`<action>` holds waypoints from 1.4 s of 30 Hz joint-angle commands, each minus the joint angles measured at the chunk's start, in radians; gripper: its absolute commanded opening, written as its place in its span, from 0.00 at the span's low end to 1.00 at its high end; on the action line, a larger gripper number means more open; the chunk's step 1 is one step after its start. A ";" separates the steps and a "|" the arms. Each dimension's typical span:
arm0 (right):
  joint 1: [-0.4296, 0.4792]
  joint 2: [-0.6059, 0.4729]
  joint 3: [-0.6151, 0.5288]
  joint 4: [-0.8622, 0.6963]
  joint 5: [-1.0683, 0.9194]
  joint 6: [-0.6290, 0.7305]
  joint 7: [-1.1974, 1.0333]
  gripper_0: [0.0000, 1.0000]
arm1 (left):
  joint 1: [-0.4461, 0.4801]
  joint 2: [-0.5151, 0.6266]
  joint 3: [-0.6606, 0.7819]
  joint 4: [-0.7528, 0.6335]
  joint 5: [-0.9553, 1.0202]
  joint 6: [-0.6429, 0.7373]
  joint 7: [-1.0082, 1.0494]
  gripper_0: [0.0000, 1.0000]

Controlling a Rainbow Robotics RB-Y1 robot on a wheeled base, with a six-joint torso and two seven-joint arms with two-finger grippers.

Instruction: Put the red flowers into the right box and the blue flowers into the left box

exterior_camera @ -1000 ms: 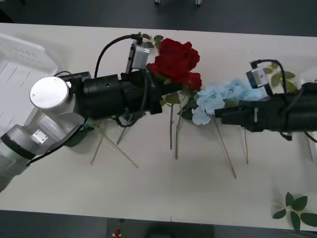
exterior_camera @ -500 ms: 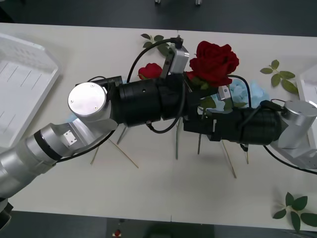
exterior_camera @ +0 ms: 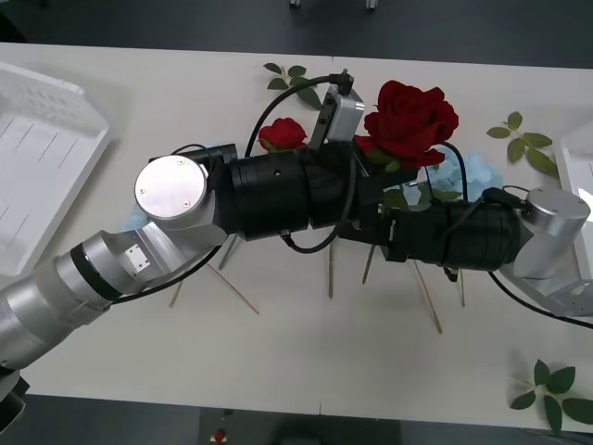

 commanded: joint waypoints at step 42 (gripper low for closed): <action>-0.106 -0.536 -0.283 0.467 0.005 0.584 -0.255 0.00 | -0.022 0.093 0.145 0.045 -0.050 0.182 0.026 1.00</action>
